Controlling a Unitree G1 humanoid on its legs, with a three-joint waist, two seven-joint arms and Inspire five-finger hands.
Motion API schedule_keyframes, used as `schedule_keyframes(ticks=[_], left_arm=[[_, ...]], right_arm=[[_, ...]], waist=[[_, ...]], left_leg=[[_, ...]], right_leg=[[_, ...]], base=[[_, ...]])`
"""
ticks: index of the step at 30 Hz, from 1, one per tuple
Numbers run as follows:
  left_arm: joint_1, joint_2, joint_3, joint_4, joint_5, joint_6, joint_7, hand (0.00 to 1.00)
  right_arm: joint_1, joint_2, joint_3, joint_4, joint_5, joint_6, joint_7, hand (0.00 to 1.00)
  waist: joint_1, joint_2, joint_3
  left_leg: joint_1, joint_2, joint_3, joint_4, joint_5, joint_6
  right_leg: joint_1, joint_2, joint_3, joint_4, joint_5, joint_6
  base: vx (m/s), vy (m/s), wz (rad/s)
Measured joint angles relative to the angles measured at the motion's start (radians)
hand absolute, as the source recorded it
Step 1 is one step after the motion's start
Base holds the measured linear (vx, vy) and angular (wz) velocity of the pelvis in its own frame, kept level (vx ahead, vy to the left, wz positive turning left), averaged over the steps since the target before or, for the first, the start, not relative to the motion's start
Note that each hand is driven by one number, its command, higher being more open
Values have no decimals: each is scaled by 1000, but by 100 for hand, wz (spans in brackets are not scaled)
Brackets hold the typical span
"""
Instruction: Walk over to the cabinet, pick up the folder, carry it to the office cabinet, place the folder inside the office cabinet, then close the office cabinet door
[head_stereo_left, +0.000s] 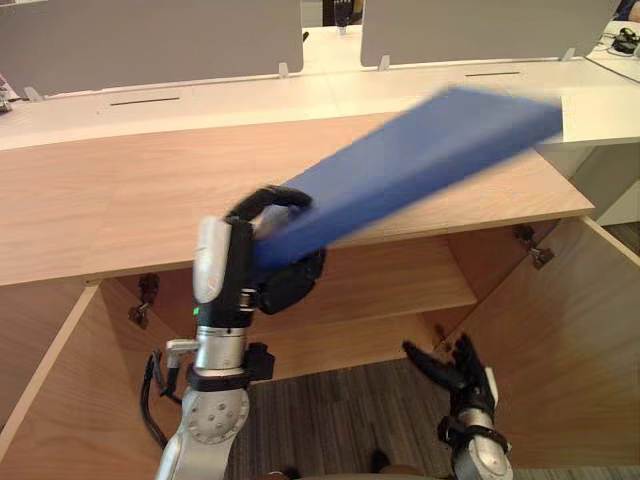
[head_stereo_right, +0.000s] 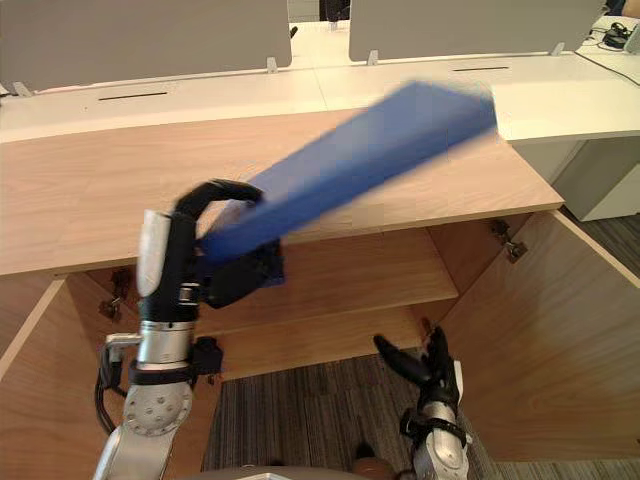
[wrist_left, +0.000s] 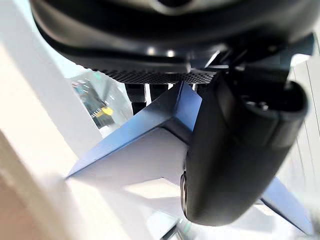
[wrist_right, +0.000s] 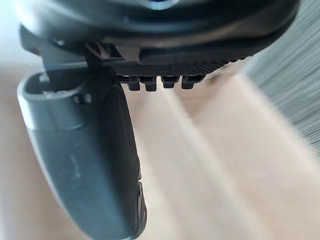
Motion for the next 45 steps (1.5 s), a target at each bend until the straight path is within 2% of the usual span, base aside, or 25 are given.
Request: schedule_keyframes(ticks=[5,10,13,17,20,25,30,31,36,38,44,45], left_arm=[[51,-44,74,-68,-287,-14,-8,0],[79,-59,74,-80,-600,-15,-112,0],[79,-53,66,-79,-754,-13,-190,0],[72,-44,36,-63,-879,-8,-268,0],[61,-18,-26,-8,-973,14,-353,0],[41,26,-108,31,-982,57,-435,0],[-4,39,-145,31,-1059,62,-498,0],[-19,46,-143,31,-1075,61,-510,0],[-22,60,-144,35,-1136,50,-525,0],[-22,72,-141,36,-1155,35,-525,0],[-15,84,-130,37,-1153,10,-525,0],[-11,81,-121,37,-1147,11,-525,100]], right_arm=[[54,12,-10,-316,118,-25,54,100],[9,9,-25,-494,241,-61,143,100],[-76,-28,-3,-506,281,-64,165,100],[-164,-84,51,-504,299,-64,179,100],[-268,-145,125,-477,321,-64,218,100],[-356,-197,181,-372,355,-63,246,100],[-372,-238,234,-284,431,-53,260,100],[-382,-250,254,-266,443,-44,269,0],[-428,-303,289,-225,483,-35,316,0],[-433,-345,301,-219,514,-28,350,0],[-433,-350,299,-220,515,-27,366,0],[-432,-336,296,-222,506,-24,366,0]], waist=[[-8,-5,13],[-11,-3,16],[-15,-2,18],[-6,1,20],[5,2,21],[6,10,26],[7,12,26],[7,14,25],[8,15,24],[19,15,24],[28,17,20],[28,17,19]], left_leg=[[12,-4,12,-17,11,8],[22,-5,23,-19,12,10],[26,-7,28,-20,11,12],[29,-12,29,-19,13,16],[29,-16,24,-20,17,21],[28,-22,14,-26,25,26],[28,-28,-2,-48,46,28],[28,-29,-7,-55,53,28],[29,-31,-28,-68,67,30],[31,-34,-34,-85,80,30],[32,-41,-53,-133,112,26],[35,-43,-56,-146,123,29]], right_leg=[[-5,0,9,0,7,5],[-5,1,20,0,22,10],[-5,1,23,0,35,13],[-2,-4,23,0,38,17],[1,-7,20,0,38,18],[3,-13,7,0,38,18],[3,-16,-9,0,38,18],[3,-17,-11,0,38,18],[8,-19,-29,0,39,20],[6,-20,-33,-1,40,22],[3,-22,-54,-16,54,24],[4,-23,-57,-18,55,24]], base=[[-14,-1,-9],[1,11,-6],[-32,18,-6],[-49,3,0],[-56,-22,4],[-43,-25,7],[-26,-26,11],[-24,-22,8],[-34,-30,14],[-42,-21,10],[-44,-17,10],[-45,-16,11]])
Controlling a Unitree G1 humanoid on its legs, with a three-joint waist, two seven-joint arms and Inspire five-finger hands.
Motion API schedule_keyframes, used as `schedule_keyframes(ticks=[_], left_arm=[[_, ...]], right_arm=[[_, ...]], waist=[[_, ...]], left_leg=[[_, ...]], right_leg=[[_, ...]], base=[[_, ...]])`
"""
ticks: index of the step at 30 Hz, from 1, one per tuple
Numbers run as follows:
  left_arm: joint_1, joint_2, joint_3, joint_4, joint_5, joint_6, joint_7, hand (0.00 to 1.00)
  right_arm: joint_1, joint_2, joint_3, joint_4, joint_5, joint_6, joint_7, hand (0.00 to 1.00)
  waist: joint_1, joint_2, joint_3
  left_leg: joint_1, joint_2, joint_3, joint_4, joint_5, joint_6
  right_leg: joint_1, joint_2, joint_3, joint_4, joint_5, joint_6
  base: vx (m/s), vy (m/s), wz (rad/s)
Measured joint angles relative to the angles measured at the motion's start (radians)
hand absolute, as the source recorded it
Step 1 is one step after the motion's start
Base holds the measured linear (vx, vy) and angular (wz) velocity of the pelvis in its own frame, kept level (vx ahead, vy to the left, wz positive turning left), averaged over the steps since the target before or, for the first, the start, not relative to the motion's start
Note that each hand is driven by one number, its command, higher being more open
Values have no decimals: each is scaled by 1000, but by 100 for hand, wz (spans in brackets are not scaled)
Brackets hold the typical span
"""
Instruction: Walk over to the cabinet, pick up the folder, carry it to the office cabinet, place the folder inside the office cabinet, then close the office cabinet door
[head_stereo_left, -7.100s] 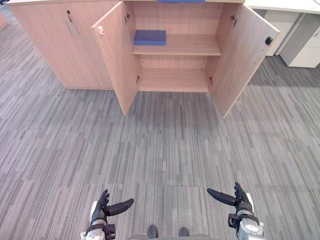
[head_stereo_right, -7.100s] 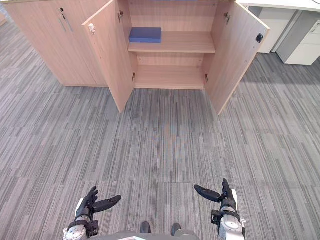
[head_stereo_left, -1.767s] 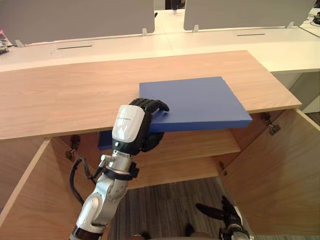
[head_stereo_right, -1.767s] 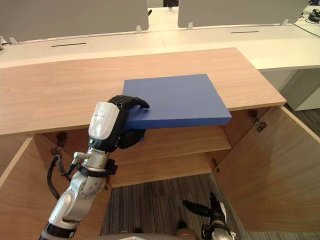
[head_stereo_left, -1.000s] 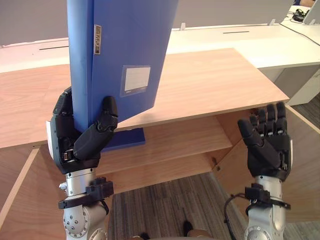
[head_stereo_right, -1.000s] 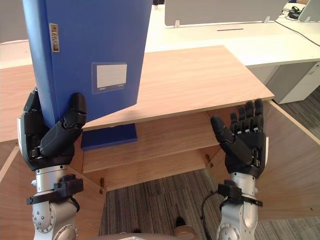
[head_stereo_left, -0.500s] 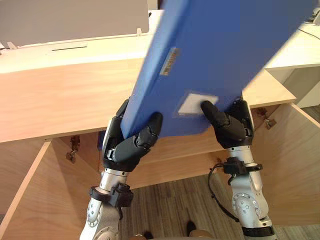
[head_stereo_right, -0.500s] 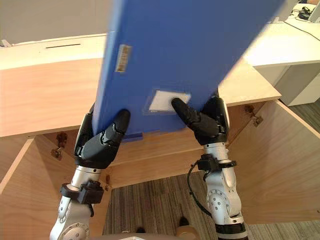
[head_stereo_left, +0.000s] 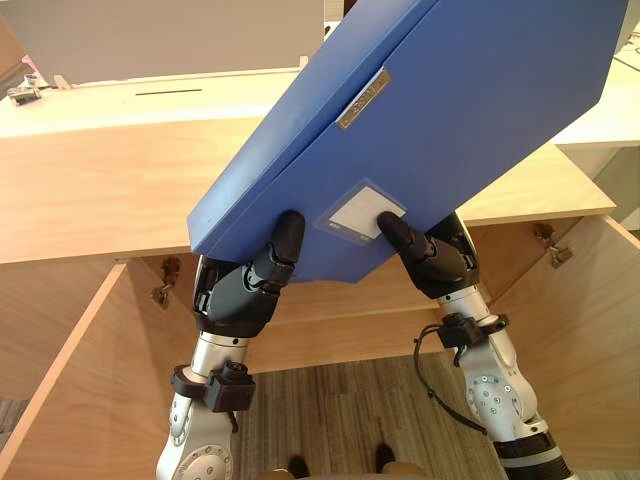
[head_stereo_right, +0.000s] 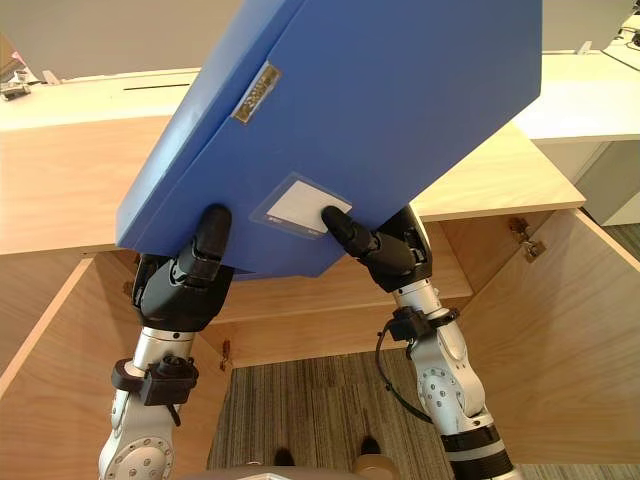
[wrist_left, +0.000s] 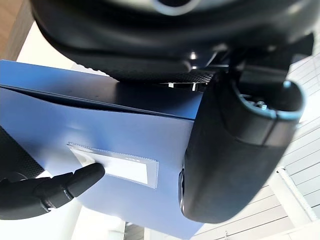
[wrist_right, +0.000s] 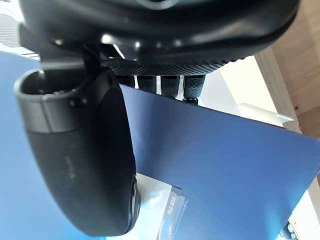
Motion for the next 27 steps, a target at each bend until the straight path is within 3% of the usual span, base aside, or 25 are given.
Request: schedule_keyframes(ticks=[3,8,14,17,21,27], left_arm=[[24,-44,42,0,92,0,4,100],[71,-99,102,-1,301,-3,46,100],[171,-228,307,16,458,-38,171,100],[236,-280,394,114,507,-46,217,100],[281,-306,410,267,570,-31,241,100],[215,-268,409,796,720,61,186,100]], right_arm=[[19,47,9,-36,-54,8,35,0],[49,127,-1,-120,-105,6,12,0],[99,232,-177,-138,-125,-29,-57,0],[145,237,-255,-158,-126,-39,-84,0],[181,236,-286,-158,-128,-42,-99,0],[225,177,-221,-121,-256,-35,-92,0]], waist=[[1,1,-1],[2,5,-8],[5,18,-19],[6,20,-21],[11,22,-29],[18,17,-47]], left_leg=[[7,-1,-8,-29,18,-6],[6,0,-34,-40,26,-6],[-2,0,-58,-41,33,-12],[-7,-5,-72,-42,39,-17],[-12,2,-93,-42,44,-25],[-34,4,-102,-41,49,-22]], right_leg=[[0,2,-7,-4,0,0],[10,2,-28,-8,0,0],[15,1,-56,-11,-3,-1],[16,-5,-72,-11,-30,1],[23,0,-94,-14,-39,-2],[12,1,-108,-29,-38,0]], base=[[-30,-16,7],[-27,-19,15],[-29,-17,11],[-16,-25,13],[7,-37,17],[11,-20,5]])
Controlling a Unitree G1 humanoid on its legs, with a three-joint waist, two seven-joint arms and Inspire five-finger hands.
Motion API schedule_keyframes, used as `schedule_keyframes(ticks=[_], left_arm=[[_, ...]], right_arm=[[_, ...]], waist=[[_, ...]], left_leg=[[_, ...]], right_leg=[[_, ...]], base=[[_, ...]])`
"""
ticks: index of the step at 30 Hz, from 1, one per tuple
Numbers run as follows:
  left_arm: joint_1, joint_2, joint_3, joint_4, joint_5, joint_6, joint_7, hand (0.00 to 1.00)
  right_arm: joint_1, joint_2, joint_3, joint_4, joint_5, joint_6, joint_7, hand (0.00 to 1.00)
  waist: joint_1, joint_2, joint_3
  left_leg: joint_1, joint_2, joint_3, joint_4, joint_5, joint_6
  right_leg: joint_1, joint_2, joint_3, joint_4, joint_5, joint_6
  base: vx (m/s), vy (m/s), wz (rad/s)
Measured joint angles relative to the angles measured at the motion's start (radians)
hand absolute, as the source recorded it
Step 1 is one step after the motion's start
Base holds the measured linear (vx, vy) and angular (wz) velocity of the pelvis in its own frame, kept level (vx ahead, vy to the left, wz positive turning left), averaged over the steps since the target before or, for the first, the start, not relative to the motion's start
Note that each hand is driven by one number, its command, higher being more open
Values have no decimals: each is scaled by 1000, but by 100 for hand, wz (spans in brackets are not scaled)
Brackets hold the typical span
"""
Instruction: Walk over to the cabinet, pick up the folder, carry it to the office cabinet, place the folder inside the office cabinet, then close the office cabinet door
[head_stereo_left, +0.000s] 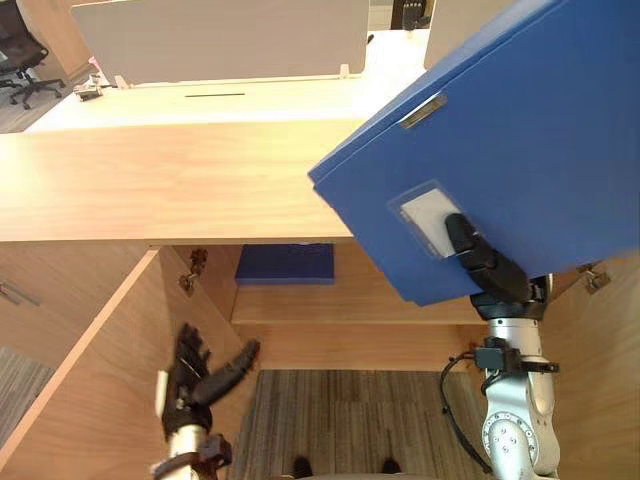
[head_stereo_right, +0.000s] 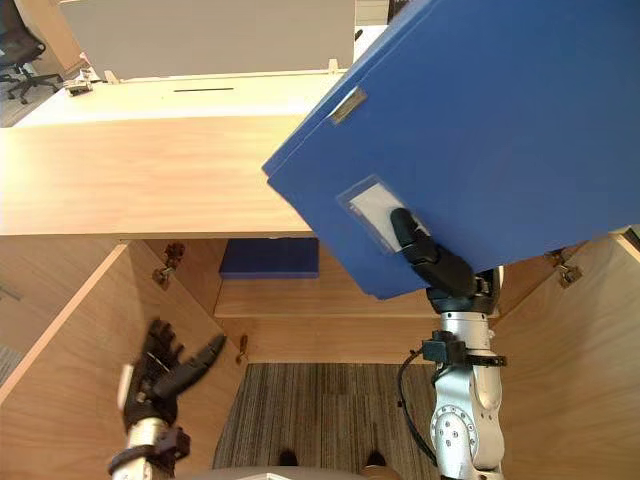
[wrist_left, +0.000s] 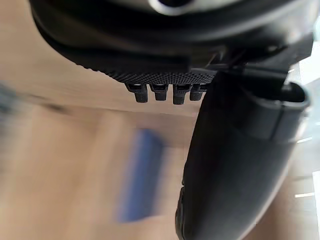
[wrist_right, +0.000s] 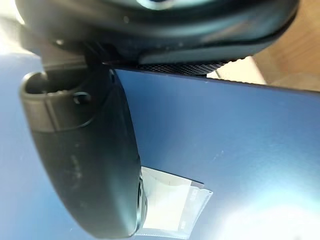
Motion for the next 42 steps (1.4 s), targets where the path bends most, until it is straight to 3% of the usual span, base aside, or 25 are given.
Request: schedule_keyframes(ticks=[3,6,9,10,13,16,18,21,25,28,35,42], left_arm=[[-85,47,1,309,123,27,3,100],[-164,104,21,496,159,28,23,100],[-301,174,2,682,220,37,87,100],[-335,178,1,695,218,41,99,100],[-424,168,-6,669,208,11,123,100],[-511,170,-18,650,193,6,143,100],[-554,170,-20,640,176,0,144,100],[-606,161,-17,616,136,-10,143,100],[-644,151,27,522,96,-13,147,100],[-667,145,47,472,79,-8,163,100],[-668,127,60,396,59,2,182,100],[-668,119,51,369,39,15,210,100]], right_arm=[[0,-47,105,104,-45,9,5,0],[-23,-96,239,220,-150,13,-1,0],[-164,-171,424,368,-319,24,-13,0],[-224,-198,477,406,-398,24,-20,0],[-364,-236,535,506,-566,26,-45,0],[-463,-254,525,539,-637,29,-90,0],[-496,-255,488,555,-638,30,-114,0],[-532,-229,403,558,-582,42,-163,0],[-621,-143,261,510,-358,42,-232,0],[-722,-107,184,478,-209,40,-284,0],[-924,-33,63,462,56,-23,-410,0],[-1056,20,-50,464,153,-73,-548,0]], waist=[[1,-7,-3],[3,-10,6],[2,-16,106],[3,-9,151],[24,23,264],[17,32,358],[17,36,376],[27,42,389],[47,46,397],[70,44,414],[91,43,419],[101,44,419]], left_leg=[[-12,2,9,5,0,0],[-49,7,26,12,0,-1],[-168,30,51,177,-67,-6],[-255,52,50,297,-114,-3],[-430,105,36,507,-181,5],[-566,114,17,626,-207,14],[-673,116,4,702,-226,20],[-827,124,-10,836,-273,22],[-1051,139,-45,1015,-318,26],[-1146,151,-54,1100,-339,24],[-1240,158,-75,1179,-356,13],[-1250,157,-90,1185,-360,7]], right_leg=[[-21,1,13,0,2,0],[-64,6,33,9,10,-3],[-144,9,57,62,13,-9],[-194,17,59,95,10,-13],[-324,44,58,204,-7,-20],[-473,35,55,368,-59,-18],[-587,25,50,474,-94,-16],[-749,9,50,636,-155,-15],[-967,-9,35,843,-234,-17],[-1066,-11,37,943,-267,-27],[-1162,-19,32,1046,-319,-39],[-1167,-23,15,1064,-338,-48]], base=[[-5,-3,-8],[-27,-4,-19],[-100,-18,-21],[-158,-38,-13],[-219,12,-5],[-180,62,9],[-183,73,18],[-133,43,11],[-120,-5,14],[-57,-66,5],[-33,-68,5],[-42,-64,6]])
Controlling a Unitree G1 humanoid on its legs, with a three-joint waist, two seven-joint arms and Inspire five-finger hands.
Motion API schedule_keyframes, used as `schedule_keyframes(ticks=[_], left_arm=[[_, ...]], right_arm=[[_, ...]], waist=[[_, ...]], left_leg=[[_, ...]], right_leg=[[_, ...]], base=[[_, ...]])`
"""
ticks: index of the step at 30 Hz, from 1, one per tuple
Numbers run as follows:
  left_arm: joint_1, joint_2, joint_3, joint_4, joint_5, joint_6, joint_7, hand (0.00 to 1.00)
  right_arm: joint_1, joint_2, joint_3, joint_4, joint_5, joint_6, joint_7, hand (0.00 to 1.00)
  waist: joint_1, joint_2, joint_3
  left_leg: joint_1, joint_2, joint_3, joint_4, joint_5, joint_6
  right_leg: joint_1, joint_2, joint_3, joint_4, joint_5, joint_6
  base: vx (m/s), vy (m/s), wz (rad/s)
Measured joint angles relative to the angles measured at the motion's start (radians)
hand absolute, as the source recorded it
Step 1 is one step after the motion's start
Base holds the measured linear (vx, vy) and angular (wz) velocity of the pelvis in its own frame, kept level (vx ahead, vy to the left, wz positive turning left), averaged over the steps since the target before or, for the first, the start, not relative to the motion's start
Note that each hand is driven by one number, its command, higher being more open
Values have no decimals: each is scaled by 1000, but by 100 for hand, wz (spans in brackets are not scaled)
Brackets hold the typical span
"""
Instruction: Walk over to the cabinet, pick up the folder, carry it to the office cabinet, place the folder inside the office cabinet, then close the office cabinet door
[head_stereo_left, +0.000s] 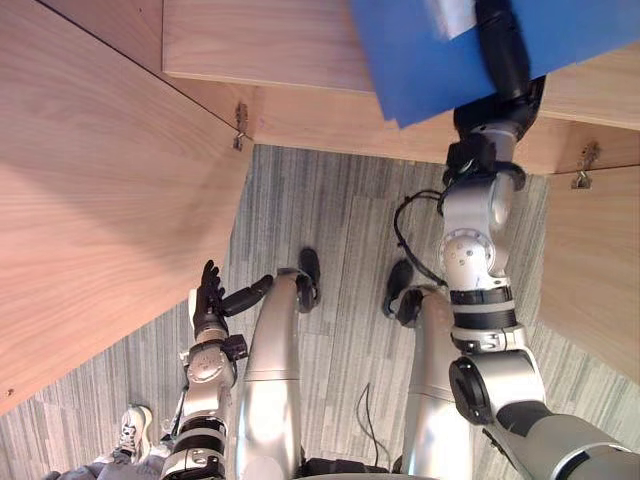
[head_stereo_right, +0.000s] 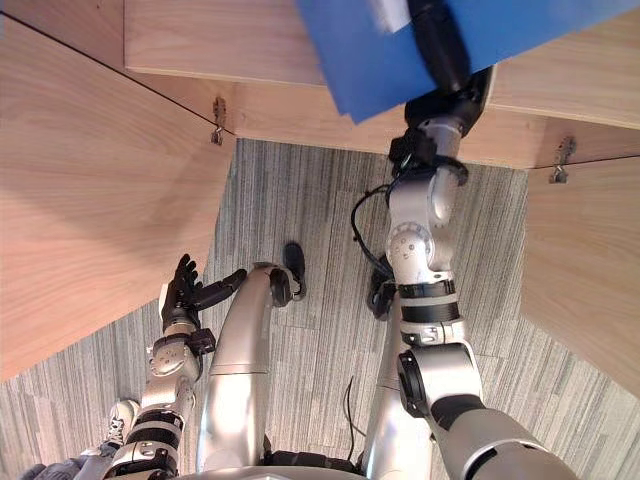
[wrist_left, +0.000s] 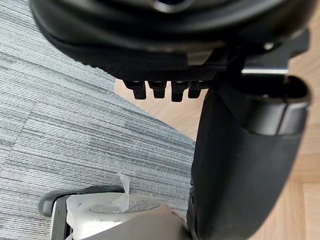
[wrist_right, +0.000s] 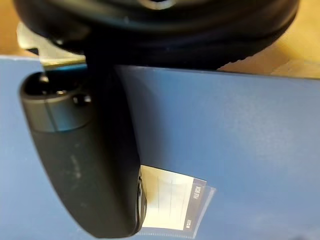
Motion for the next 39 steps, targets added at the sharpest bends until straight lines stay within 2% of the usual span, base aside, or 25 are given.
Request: schedule_keyframes(ticks=[3,4,8,15,19,22,32,34,36,38,39], left_arm=[[0,-5,0,0,-2,9,21,100],[0,-7,-2,0,-2,9,27,100],[0,-15,-11,1,-2,10,46,100],[1,-16,-29,2,-38,9,61,100],[1,-16,-29,5,-48,9,62,100],[1,-14,-29,14,-69,8,63,100],[1,14,-28,77,-98,7,66,100],[2,21,-26,91,-99,7,67,100],[8,33,-27,100,-98,7,67,100],[8,37,-28,113,-98,4,65,100],[32,57,-34,130,-17,7,56,100]], right_arm=[[-53,38,-77,1,-1,-27,-87,0],[-74,52,-114,8,-1,-39,-120,100],[-131,56,-226,70,5,-56,-209,100],[-245,-4,-298,154,154,-90,-231,100],[-288,-84,-263,247,178,-72,-209,100],[-313,-141,-218,314,180,-32,-177,100],[-377,-217,-58,433,125,48,-123,100],[-378,-254,24,437,84,72,-115,100],[-371,-317,143,428,-14,121,-80,100],[-322,-363,207,370,-116,141,-45,100],[-161,-454,327,254,-467,162,79,100]], waist=[[4,0,0],[5,1,-1],[17,1,-3],[18,2,-8],[17,2,-9],[15,1,-12],[-14,-1,-15],[-25,-1,-15],[-40,-2,-15],[-41,-2,-15],[-60,-18,-23]], left_leg=[[-4,-1,-7,-1,1,-2],[-5,-3,-11,-2,2,-4],[-7,-9,-20,-7,7,-11],[-20,-24,-49,-25,29,-23],[-24,-23,-56,-27,33,-26],[-25,-20,-56,-27,33,-26],[-26,-4,-54,-21,33,-26],[-26,-1,-54,-21,33,-26],[-23,6,-48,-26,33,-25],[-15,10,-43,-32,33,-25],[30,12,-33,-63,33,-25]], right_leg=[[0,-1,-9,1,-3,-5],[0,-3,-13,1,-4,-6],[2,-7,-21,2,-7,-12],[1,-19,-52,3,-14,-23],[1,-18,-59,3,-14,-24],[1,-16,-60,0,-14,-25],[0,-3,-60,-3,-9,-30],[0,-1,-61,-6,-5,-31],[1,6,-57,-17,3,-30],[8,11,-55,-28,8,-28],[49,12,-53,-59,11,-27]], base=[[-53,-66,4],[-47,-53,7],[-50,-49,6],[-65,-59,13],[-54,-43,2],[-44,-25,-2],[-48,-26,-4],[-55,-27,-5],[-54,-22,-11],[-41,-31,-9],[-51,-63,-7]])
